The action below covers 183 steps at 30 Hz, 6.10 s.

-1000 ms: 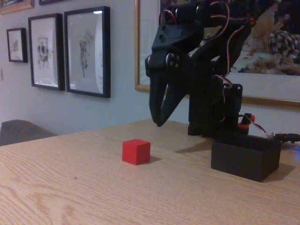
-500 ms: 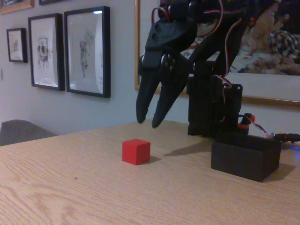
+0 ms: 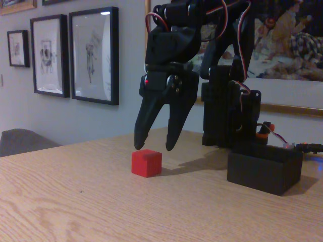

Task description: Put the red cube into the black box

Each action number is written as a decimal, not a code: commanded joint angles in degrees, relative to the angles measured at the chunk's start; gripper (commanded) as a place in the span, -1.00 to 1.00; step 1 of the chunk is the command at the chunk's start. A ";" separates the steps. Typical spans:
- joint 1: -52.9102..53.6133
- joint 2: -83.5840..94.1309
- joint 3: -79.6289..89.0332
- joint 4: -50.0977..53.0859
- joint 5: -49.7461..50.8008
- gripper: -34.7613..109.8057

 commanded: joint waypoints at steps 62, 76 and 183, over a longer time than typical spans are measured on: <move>9.40 2.90 -27.60 27.25 6.94 -0.50; 20.92 2.99 -26.81 30.23 9.05 -0.54; 23.12 9.49 -21.71 25.14 27.95 -0.27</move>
